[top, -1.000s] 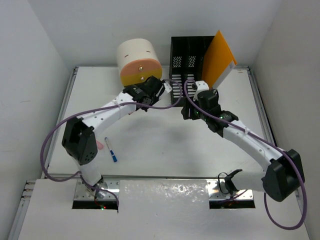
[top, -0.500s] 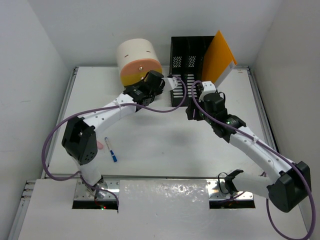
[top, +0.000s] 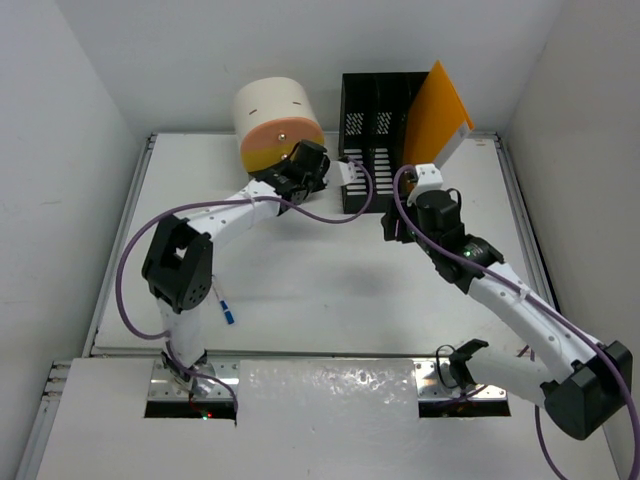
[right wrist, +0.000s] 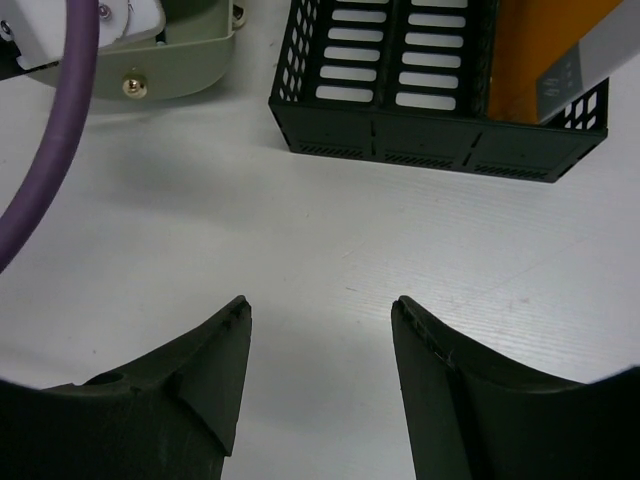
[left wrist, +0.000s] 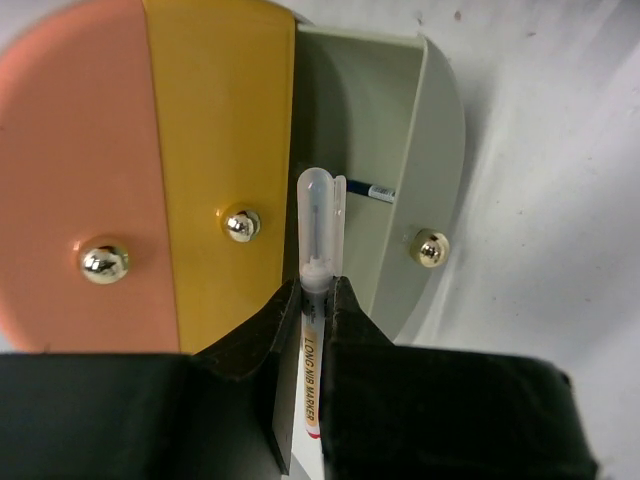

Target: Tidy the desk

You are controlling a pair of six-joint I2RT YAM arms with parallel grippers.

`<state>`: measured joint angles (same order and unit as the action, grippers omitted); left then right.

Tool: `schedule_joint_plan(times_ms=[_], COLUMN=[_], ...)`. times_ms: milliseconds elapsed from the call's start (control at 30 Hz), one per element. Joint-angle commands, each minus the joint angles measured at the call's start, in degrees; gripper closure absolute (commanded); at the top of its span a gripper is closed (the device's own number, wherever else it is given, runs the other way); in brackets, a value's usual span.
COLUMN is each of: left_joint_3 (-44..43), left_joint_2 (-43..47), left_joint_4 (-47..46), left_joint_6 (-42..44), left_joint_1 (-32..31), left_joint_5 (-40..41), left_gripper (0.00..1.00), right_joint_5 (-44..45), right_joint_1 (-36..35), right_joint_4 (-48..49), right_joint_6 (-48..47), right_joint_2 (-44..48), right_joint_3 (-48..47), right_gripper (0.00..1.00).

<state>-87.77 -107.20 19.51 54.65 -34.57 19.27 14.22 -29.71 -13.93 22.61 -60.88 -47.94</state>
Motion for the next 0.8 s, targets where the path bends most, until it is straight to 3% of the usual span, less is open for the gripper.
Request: schedule_joint_plan(times_ms=[0, 467, 533, 567, 633, 667, 733, 767], left_joint_3=[-2.67, -4.52, -4.52, -4.43, -4.87, -4.87, -4.96, -4.87], left_joint_2=[-0.11, -5.21, -5.56, -5.74, -6.00, -6.01, -5.83, -5.74], left_joint_4=[-3.15, -5.53, -5.88, -6.75, -6.85, -7.11, -7.38, -7.64], left_joint_6=[1.42, 2.39, 2.04, 1.60, 0.98, 0.98, 0.63, 0.54], left_joint_1=[2.22, 4.60, 4.60, 4.60, 4.60, 4.60, 4.68, 4.60], left_joint_5=[-3.36, -4.06, -3.71, -3.01, -2.57, -2.13, -1.95, -1.87], left_gripper=[0.95, 0.91, 0.79, 0.64, 0.55, 0.47, 0.06, 0.01], right_joint_5=[2.48, 5.38, 5.65, 5.73, 5.91, 6.00, 6.08, 6.08], right_joint_1=[0.27, 0.36, 0.27, 0.27, 0.36, 0.27, 0.27, 0.27], right_joint_4=[-0.21, -2.50, -2.76, -3.03, -3.03, -3.12, -3.03, -3.12], right_joint_6=[-1.08, -2.75, -3.10, -3.27, -3.36, -3.54, -3.63, -3.71], right_joint_2=[1.91, 4.90, 4.98, 5.16, 5.42, 5.51, 5.78, 5.78], right_joint_3=[0.48, 0.40, 0.22, 0.13, 0.31, 0.39, 0.39, 0.39], right_gripper=[0.43, 0.43, 0.43, 0.43, 0.43, 0.43, 0.43, 0.43])
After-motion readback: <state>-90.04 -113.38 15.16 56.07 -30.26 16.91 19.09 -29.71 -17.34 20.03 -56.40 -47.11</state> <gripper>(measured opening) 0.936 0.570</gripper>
